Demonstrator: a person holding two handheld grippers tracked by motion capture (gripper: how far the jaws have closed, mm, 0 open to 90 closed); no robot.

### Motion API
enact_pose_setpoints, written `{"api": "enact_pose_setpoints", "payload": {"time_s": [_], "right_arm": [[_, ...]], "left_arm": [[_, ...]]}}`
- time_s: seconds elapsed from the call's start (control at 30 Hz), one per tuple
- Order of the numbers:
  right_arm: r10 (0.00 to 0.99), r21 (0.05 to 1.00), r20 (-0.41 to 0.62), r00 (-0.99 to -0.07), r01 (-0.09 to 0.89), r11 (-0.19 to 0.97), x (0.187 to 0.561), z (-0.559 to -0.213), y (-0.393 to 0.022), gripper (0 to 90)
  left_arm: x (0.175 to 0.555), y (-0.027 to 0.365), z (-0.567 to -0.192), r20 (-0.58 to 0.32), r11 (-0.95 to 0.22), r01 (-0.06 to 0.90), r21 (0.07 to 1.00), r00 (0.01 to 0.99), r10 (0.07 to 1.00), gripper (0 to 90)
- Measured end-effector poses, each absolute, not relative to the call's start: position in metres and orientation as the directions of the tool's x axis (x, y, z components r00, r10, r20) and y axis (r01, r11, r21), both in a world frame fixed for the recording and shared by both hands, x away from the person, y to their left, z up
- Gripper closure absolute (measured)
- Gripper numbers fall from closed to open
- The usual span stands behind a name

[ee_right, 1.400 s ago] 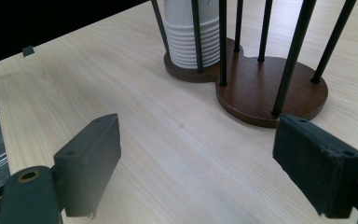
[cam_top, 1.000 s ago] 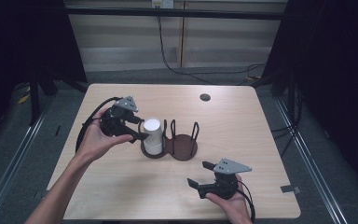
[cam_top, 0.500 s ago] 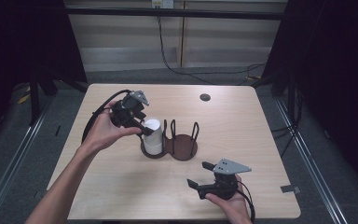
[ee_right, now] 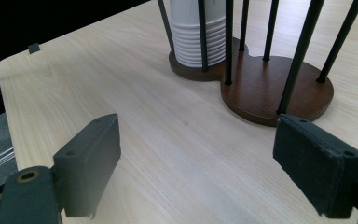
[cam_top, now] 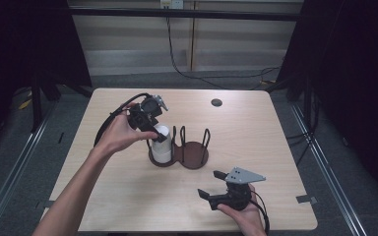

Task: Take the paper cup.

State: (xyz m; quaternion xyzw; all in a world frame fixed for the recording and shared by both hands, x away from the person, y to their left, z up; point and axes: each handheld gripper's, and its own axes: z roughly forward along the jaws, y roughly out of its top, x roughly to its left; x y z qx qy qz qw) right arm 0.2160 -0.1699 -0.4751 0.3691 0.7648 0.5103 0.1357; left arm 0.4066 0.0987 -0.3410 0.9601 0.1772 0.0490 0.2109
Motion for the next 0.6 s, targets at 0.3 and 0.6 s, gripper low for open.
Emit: {"api": "enact_pose_setpoints", "payload": {"time_s": [0.3,0.6], "right_arm": [[0.700,0.879,0.171,-0.693,0.428,0.209,0.2164,-0.4757,-0.1700,14.5],[0.701,0.878,0.170,-0.693,0.430,0.212,0.2160,-0.4756,-0.1697,14.5]], "left_arm": [[0.4139,0.0938,-0.3495,0.011,-0.850,0.341,0.402,0.926,0.376,30.1],[0.4157,0.0914,-0.3523,0.006,-0.861,0.345,0.374,0.927,0.375,29.3]]}}
